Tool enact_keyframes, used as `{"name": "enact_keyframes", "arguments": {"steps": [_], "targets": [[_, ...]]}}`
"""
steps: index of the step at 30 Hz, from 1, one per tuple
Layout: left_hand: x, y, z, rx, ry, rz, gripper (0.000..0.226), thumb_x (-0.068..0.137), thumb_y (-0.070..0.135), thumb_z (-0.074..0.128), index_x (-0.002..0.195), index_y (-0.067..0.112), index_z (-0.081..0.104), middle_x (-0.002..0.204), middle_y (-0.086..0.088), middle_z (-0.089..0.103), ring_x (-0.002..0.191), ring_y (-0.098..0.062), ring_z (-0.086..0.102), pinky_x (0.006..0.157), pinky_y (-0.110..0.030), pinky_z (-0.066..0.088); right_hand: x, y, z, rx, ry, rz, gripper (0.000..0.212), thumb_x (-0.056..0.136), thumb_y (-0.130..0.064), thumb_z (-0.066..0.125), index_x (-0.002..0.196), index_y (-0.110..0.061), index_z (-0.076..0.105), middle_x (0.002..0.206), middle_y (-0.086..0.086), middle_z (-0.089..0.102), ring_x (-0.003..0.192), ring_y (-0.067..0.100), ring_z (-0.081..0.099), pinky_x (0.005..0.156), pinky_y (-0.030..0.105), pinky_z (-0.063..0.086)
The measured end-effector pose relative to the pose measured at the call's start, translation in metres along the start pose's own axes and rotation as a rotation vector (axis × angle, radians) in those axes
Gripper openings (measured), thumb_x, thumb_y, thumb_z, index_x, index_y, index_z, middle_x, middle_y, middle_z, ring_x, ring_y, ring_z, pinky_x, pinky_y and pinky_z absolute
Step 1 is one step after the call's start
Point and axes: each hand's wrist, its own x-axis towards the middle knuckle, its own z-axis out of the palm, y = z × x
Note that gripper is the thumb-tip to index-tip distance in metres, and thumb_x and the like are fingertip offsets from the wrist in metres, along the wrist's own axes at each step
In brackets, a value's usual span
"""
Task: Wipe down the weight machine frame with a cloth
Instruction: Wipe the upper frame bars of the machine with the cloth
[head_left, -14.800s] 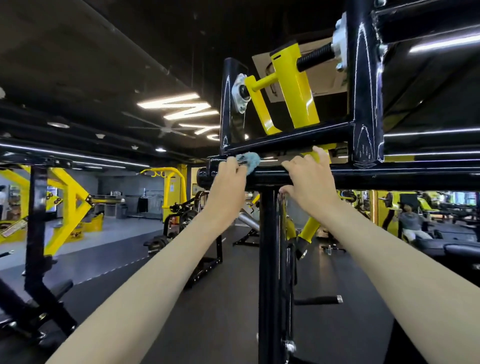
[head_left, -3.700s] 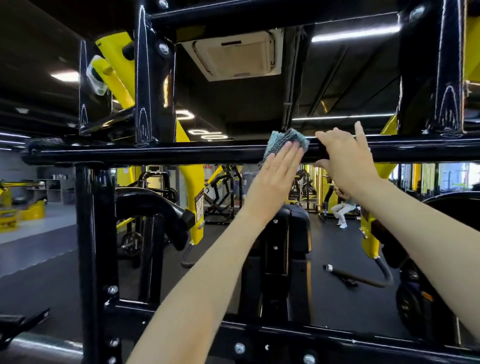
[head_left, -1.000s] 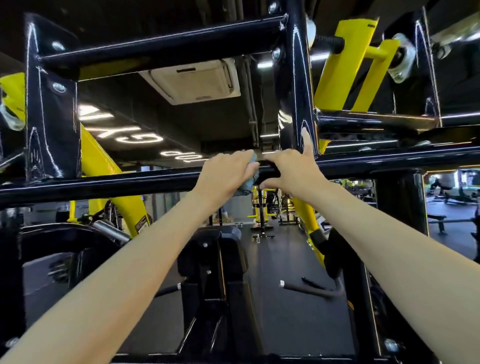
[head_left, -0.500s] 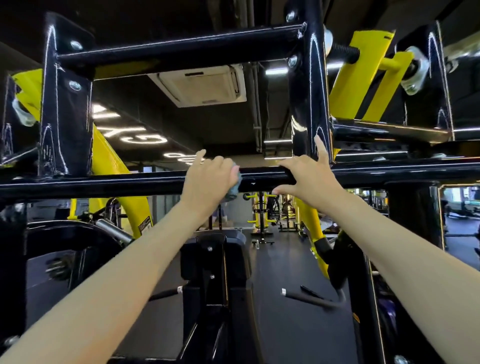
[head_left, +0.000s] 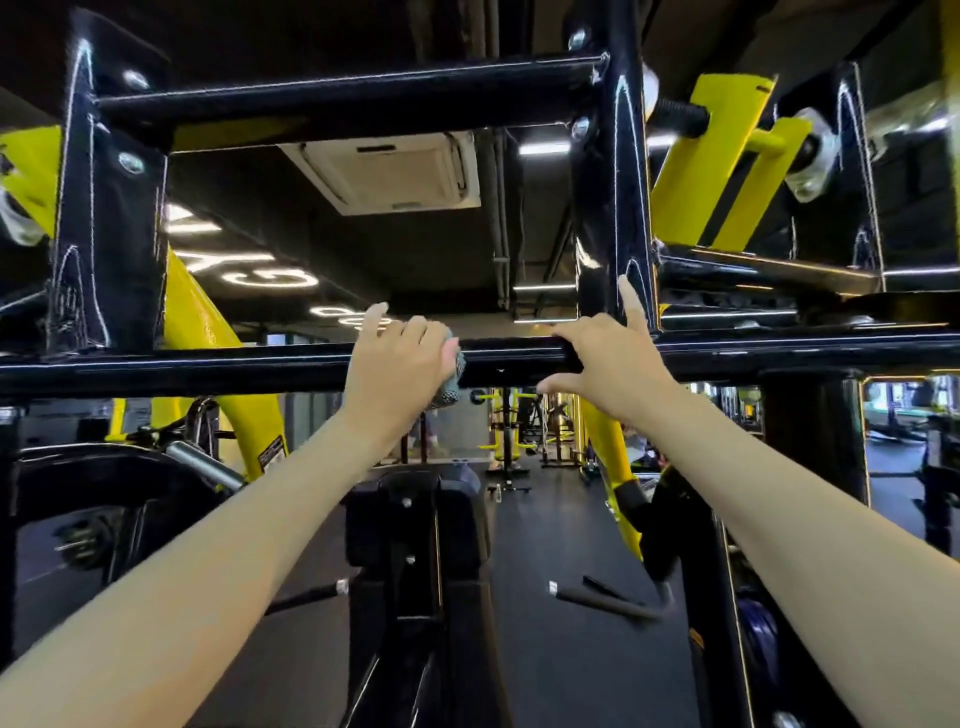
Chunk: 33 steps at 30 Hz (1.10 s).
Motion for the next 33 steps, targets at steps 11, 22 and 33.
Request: {"name": "enact_keyframes", "arguments": {"steps": [11, 22, 33], "targets": [[0.029, 0.058, -0.002, -0.06, 0.078, 0.106, 0.038, 0.099, 0.024, 0.036, 0.076, 0.012, 0.063, 0.067, -0.004, 0.059, 0.058, -0.023, 0.055, 0.084, -0.042, 0.049, -0.001, 0.001, -0.004, 0.092, 0.017, 0.049, 0.041, 0.083, -0.057, 0.06, 0.109, -0.025, 0.063, 0.095, -0.01, 0.066, 0.103, 0.014, 0.061, 0.11, 0.04, -0.025], [0.039, 0.08, -0.001, -0.054, 0.1, 0.064, 0.039, 0.099, 0.031, 0.039, 0.077, 0.012, 0.064, 0.068, -0.003, 0.059, 0.061, -0.022, 0.054, 0.08, -0.039, 0.048, 0.002, -0.001, -0.016, -0.067, -0.032, -0.063, 0.058, 0.086, -0.063, 0.051, 0.13, -0.025, 0.052, 0.125, -0.001, 0.061, 0.133, 0.016, 0.044, 0.112, 0.038, -0.022], [0.031, 0.057, -0.02, -0.012, -0.17, -0.093, 0.033, 0.093, 0.029, 0.058, 0.063, 0.017, 0.051, 0.055, 0.002, 0.045, 0.049, -0.018, 0.045, 0.079, -0.037, 0.046, -0.03, 0.009, -0.022, 0.104, -0.071, 0.382, 0.133, 0.071, -0.062, 0.071, 0.149, -0.004, -0.02, 0.155, 0.031, -0.012, 0.145, 0.043, -0.007, 0.116, 0.052, -0.002]]}}
